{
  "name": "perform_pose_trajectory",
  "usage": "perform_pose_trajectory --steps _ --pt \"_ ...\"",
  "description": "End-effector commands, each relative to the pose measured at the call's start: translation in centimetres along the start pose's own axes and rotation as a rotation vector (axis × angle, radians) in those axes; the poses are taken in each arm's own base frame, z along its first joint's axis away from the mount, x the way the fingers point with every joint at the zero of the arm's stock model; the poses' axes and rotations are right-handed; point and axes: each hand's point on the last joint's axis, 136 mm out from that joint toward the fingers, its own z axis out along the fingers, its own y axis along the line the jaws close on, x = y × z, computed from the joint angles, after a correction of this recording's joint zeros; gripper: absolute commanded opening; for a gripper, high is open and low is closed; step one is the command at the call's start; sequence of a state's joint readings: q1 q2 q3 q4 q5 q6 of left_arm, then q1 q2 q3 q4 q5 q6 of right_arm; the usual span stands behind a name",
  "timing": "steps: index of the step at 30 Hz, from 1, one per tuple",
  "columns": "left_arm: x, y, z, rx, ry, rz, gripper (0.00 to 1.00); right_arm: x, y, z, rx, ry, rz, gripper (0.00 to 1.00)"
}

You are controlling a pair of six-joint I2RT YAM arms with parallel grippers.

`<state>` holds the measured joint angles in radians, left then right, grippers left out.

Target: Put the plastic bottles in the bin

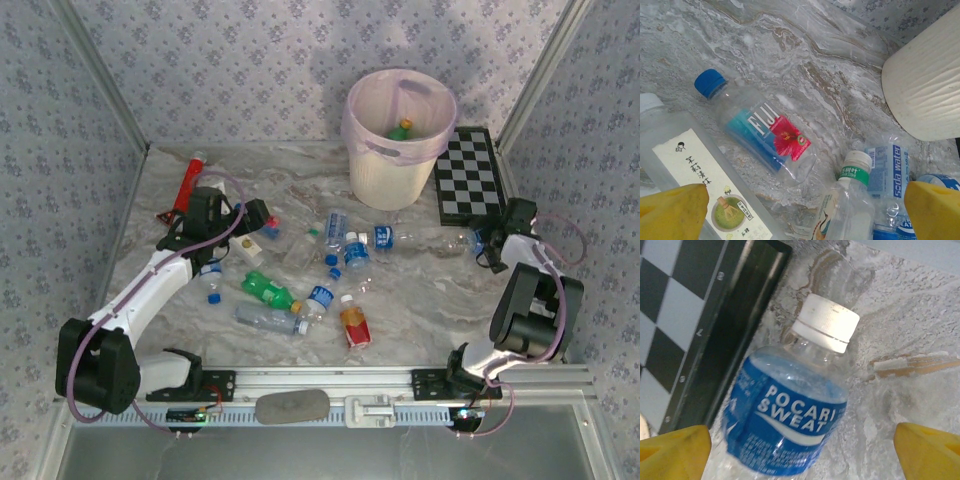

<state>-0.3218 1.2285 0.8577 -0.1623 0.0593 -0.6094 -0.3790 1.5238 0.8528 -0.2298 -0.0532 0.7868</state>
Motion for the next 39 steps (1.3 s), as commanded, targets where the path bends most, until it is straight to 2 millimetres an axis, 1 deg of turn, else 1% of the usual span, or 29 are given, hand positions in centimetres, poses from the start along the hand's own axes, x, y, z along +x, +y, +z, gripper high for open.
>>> perform_pose_trajectory --steps 1,6,9,13,18,23,26,29,33,36,39 --pt "-1.9 -1.1 -1.5 0.017 -0.060 0.028 1.00 -0.9 0.7 0.8 -0.018 -0.001 0.032 0.96" --pt "-2.2 -1.2 -1.6 0.018 -0.072 0.032 1.00 0.0 0.3 2.6 -0.008 0.047 0.048 0.95" --pt "-2.2 -1.2 -1.6 0.016 -0.072 0.034 1.00 0.4 -0.1 3.2 0.000 0.058 0.065 0.95" --pt "-2.2 -1.1 -1.6 0.011 -0.073 0.039 1.00 0.9 -0.5 3.7 0.006 0.065 0.077 0.95" --pt "-2.4 -1.2 -1.7 0.014 -0.078 0.041 1.00 1.1 -0.6 3.9 0.007 0.072 0.080 0.92" --pt "-2.4 -1.2 -1.8 0.015 -0.080 0.040 1.00 1.3 -0.4 4.0 0.000 0.075 0.070 0.84" --pt "-2.3 -1.1 -1.8 0.011 -0.080 0.042 1.00 1.3 -0.4 3.8 -0.005 0.070 0.063 0.72" --pt "-2.3 -1.0 -1.8 0.006 -0.083 0.042 1.00 1.3 -0.3 3.4 -0.011 0.062 0.054 0.64" --pt "-2.2 -0.4 -1.7 -0.005 -0.084 0.031 1.00 1.2 0.1 2.0 -0.023 0.042 0.032 0.59" --pt "-2.3 0.3 -1.5 -0.004 -0.085 -0.009 1.00 0.9 0.9 0.1 -0.038 0.004 -0.004 0.58" --pt "-2.5 1.5 -1.4 -0.005 -0.087 -0.065 1.00 0.3 2.7 -2.5 -0.072 -0.048 -0.063 0.57"
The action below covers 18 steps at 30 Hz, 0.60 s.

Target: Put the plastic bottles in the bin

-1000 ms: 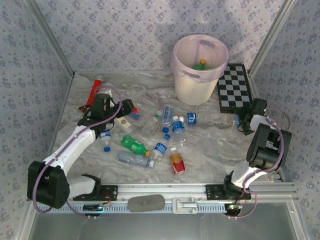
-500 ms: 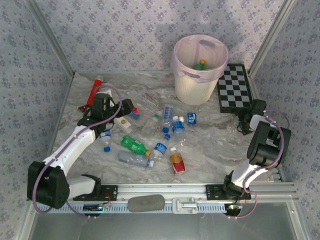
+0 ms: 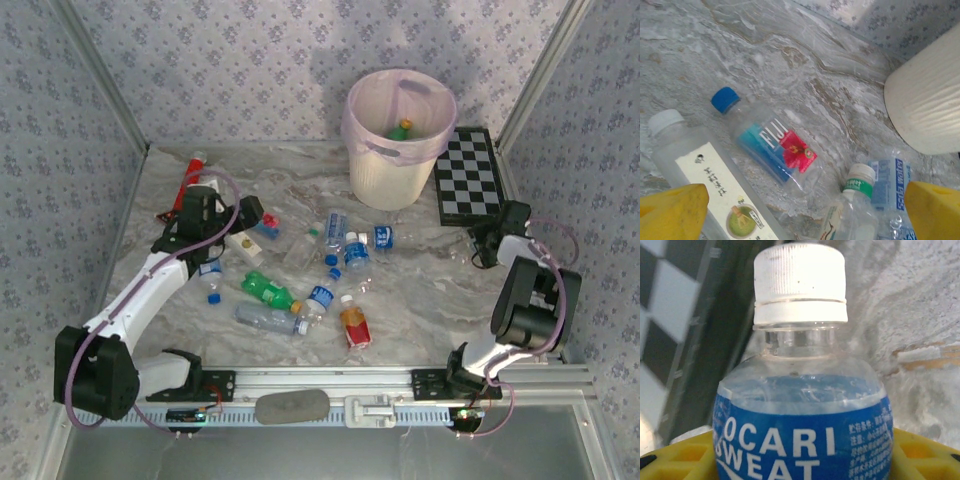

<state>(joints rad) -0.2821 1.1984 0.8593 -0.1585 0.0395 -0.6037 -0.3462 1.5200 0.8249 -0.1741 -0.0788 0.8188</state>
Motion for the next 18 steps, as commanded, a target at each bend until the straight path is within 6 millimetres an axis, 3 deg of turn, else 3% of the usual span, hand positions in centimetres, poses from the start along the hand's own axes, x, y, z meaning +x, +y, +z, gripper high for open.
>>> perform_pose_trajectory --steps 1,9,18 --pt "-0.8 1.0 -0.3 0.011 -0.026 -0.066 1.00 -0.8 2.5 -3.6 -0.037 -0.068 -0.093 0.56" --pt "-1.1 5.1 -0.5 -0.076 -0.055 -0.166 1.00 -1.8 12.7 -13.1 -0.283 -0.221 -0.334 0.52" --pt "-0.6 7.3 -1.3 -0.124 -0.090 -0.194 1.00 -2.3 25.5 -24.3 -0.586 -0.409 -0.531 0.48"
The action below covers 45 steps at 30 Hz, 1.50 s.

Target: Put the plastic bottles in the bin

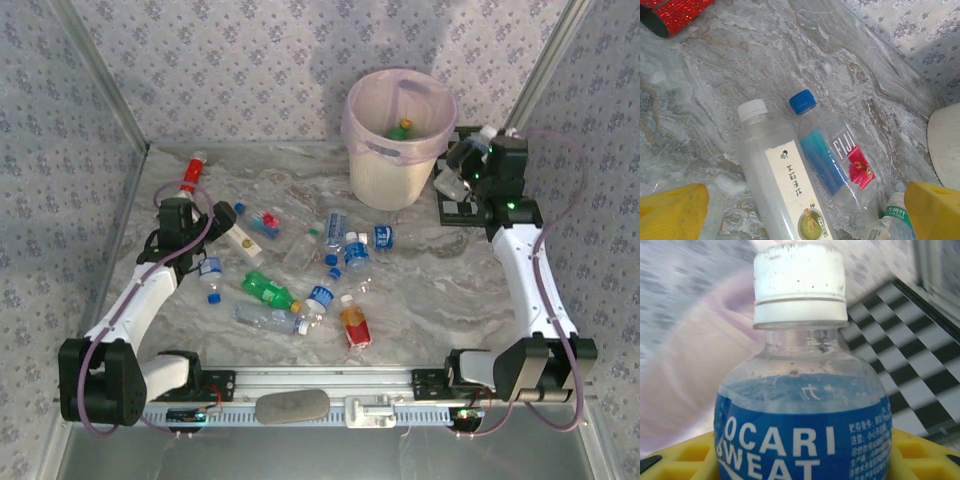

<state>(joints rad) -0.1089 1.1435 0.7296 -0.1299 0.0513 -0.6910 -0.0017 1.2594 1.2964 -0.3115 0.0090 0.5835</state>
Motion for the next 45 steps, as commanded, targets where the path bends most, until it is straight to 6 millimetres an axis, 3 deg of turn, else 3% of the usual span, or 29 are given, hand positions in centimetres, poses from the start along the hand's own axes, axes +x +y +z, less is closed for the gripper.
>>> perform_pose_trajectory --steps 1,4,10,14,18,25,33,38,45 --pt "-0.8 0.0 -0.8 0.011 -0.049 -0.008 1.00 -3.8 4.6 -0.7 -0.074 -0.096 -0.103 0.48" --pt "-0.5 0.2 -1.0 0.017 -0.055 -0.006 1.00 -5.4 8.2 0.3 -0.125 -0.127 -0.163 0.48" --pt "0.1 1.1 -1.9 0.000 -0.067 0.021 1.00 -7.2 12.6 4.6 -0.197 -0.153 -0.217 0.48" --pt "0.3 1.7 -2.7 -0.022 -0.075 0.032 1.00 -6.6 15.3 8.1 -0.222 -0.118 -0.289 0.48" --pt "0.3 2.1 -3.2 -0.026 -0.093 0.043 1.00 -4.4 17.1 11.3 -0.208 -0.055 -0.372 0.48" --pt "0.1 2.3 -3.8 -0.028 -0.115 0.063 1.00 0.9 17.1 15.3 -0.158 0.073 -0.441 0.48" --pt "0.0 2.2 -3.9 -0.027 -0.124 0.069 1.00 5.7 15.5 17.4 -0.110 0.202 -0.474 0.50" --pt "-0.1 2.4 -4.0 -0.031 -0.129 0.068 1.00 6.1 15.4 17.5 -0.105 0.216 -0.479 0.60" --pt "-0.2 2.3 -3.9 -0.032 -0.129 0.064 1.00 3.4 16.9 15.8 -0.136 0.150 -0.465 0.87"
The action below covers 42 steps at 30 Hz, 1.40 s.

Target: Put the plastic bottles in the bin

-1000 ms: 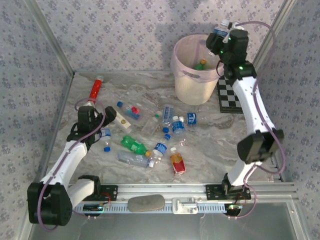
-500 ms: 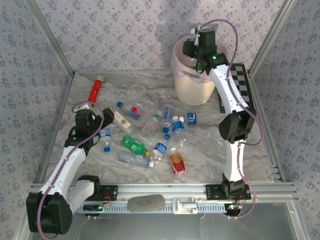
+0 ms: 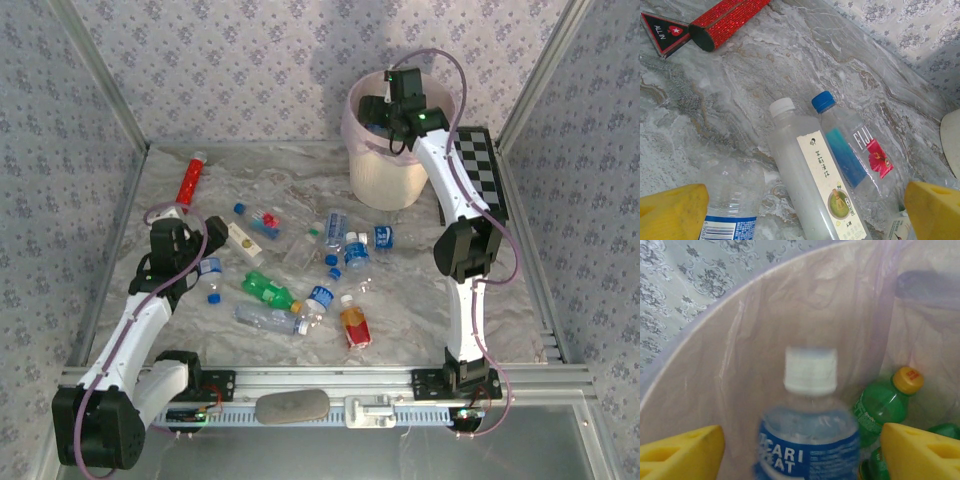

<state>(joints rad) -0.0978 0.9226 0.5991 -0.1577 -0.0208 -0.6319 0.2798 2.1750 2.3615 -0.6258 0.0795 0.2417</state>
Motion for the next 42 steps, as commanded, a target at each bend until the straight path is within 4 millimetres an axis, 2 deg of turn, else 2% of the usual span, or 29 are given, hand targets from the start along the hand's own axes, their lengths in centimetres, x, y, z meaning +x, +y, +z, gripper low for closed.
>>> perform_pose_trajectory --steps 1,5,9,11,14,19,23,26,32,39,42 --pt "-0.7 0.1 -0.3 -0.009 -0.027 0.010 1.00 -3.5 0.9 -3.2 -0.018 -0.090 -0.002 0.88" --pt "-0.4 0.4 -0.2 -0.024 -0.012 0.007 1.00 -5.6 1.5 -6.3 -0.047 -0.148 -0.001 0.95" --pt "0.1 0.8 -0.3 -0.048 0.019 0.010 1.00 -6.7 2.9 -9.8 -0.105 -0.202 -0.014 0.99" --pt "0.5 1.2 -0.4 -0.062 0.037 0.014 1.00 -6.5 3.6 -11.4 -0.134 -0.218 -0.025 0.99" --pt "1.5 2.0 -0.5 -0.100 0.073 0.020 1.00 -5.1 4.5 -13.6 -0.176 -0.227 -0.033 0.99" --pt "3.2 3.6 -0.5 -0.160 0.135 0.032 1.00 -0.6 5.6 -15.8 -0.228 -0.204 -0.037 0.99" --pt "4.7 4.4 -0.3 -0.188 0.200 0.023 1.00 4.1 6.6 -16.5 -0.272 -0.155 -0.032 0.99" --pt "5.8 5.2 -0.2 -0.220 0.245 0.032 1.00 7.7 6.9 -16.4 -0.264 -0.121 -0.029 0.99" --pt "7.0 5.9 0.4 -0.245 0.294 0.034 1.00 13.9 5.8 -14.9 -0.179 -0.067 0.017 0.99" --pt "8.7 7.0 1.4 -0.291 0.363 0.058 0.97 18.0 6.8 -13.3 -0.191 -0.053 0.121 0.99" --pt "9.3 7.1 1.7 -0.292 0.387 0.055 0.96 18.7 7.2 -13.0 -0.188 -0.059 0.136 0.99"
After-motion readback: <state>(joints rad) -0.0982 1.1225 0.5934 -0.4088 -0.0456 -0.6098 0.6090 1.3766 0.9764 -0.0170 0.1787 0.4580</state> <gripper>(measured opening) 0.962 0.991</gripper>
